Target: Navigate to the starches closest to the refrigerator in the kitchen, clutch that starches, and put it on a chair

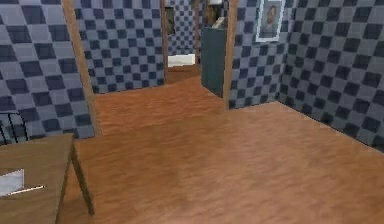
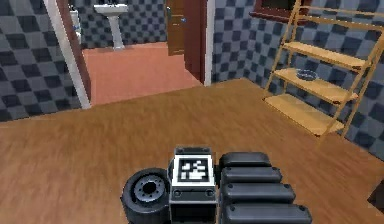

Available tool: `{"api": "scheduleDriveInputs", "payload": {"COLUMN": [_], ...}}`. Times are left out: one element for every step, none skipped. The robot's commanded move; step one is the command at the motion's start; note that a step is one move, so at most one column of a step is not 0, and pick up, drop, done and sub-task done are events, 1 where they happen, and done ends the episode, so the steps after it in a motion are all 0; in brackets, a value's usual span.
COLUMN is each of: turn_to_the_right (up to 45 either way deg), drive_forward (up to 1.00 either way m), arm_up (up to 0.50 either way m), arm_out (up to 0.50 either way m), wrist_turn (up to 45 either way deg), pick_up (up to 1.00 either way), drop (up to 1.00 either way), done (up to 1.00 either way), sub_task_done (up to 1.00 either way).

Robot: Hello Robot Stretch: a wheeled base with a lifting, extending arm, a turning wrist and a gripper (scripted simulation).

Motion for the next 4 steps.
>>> {"api": "scheduleDriveInputs", "payload": {"turn_to_the_right": [-6.0,-3.0,-45.0,-45.0], "drive_forward": [0.00,0.00,0.00,0.00], "arm_up": [0.00,0.00,0.00,0.00], "arm_out": [0.00,0.00,0.00,0.00], "wrist_turn": [0.0,0.0,0.0,0.0], "pick_up": [0.00,0.00,0.00,0.00], "drop": [0.00,0.00,0.00,0.00], "done": [0.00,0.00,0.00,0.00], "sub_task_done": [0.00,0.00,0.00,0.00]}}
